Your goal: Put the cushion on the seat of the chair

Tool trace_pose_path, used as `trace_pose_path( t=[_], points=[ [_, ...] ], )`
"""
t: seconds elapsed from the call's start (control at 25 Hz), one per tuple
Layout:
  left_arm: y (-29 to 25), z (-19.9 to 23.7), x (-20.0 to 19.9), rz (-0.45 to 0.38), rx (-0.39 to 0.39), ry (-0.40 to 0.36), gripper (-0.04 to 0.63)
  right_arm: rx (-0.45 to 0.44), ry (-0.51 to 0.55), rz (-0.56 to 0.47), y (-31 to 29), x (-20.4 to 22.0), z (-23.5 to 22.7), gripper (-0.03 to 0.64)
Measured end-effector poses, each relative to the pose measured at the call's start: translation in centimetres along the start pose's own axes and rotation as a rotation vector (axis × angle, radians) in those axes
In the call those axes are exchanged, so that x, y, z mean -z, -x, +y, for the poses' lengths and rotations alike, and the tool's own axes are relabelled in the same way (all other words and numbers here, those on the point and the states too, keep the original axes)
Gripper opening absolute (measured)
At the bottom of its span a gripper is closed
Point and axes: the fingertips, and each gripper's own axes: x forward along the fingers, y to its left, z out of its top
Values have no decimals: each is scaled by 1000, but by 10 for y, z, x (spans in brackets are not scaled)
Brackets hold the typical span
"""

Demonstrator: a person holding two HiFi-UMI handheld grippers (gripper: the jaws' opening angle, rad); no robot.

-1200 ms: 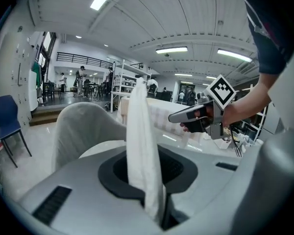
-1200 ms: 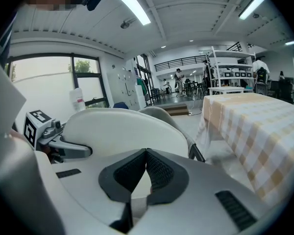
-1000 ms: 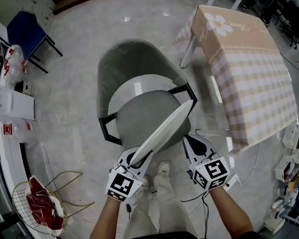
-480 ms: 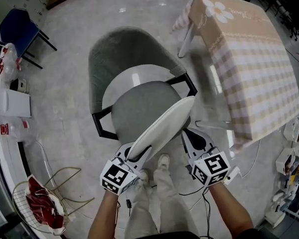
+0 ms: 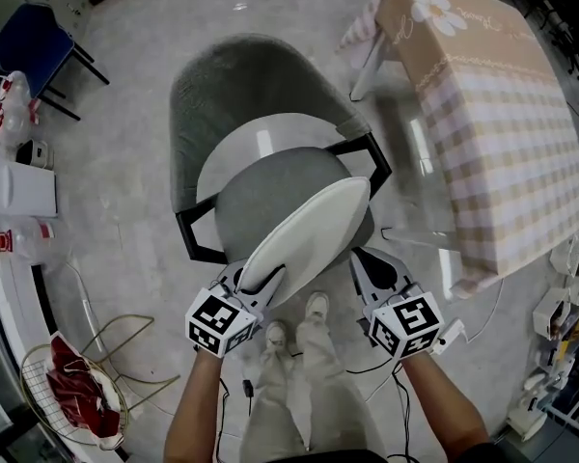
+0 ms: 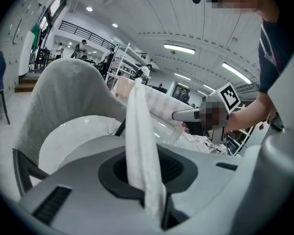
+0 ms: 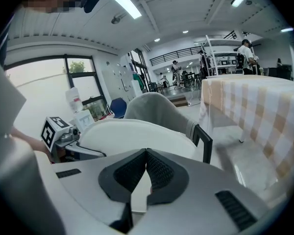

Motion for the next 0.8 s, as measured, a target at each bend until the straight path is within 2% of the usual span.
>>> trace_pose_path(
  t=[0.6, 0.8],
  points=[
    [-6, 42, 3, 36, -84, 17, 94, -26, -28, 38, -20, 16, 3, 17],
    [-9, 64, 5, 59, -132, 47, 158, -32, -34, 54, -25, 23, 2, 17]
  ],
)
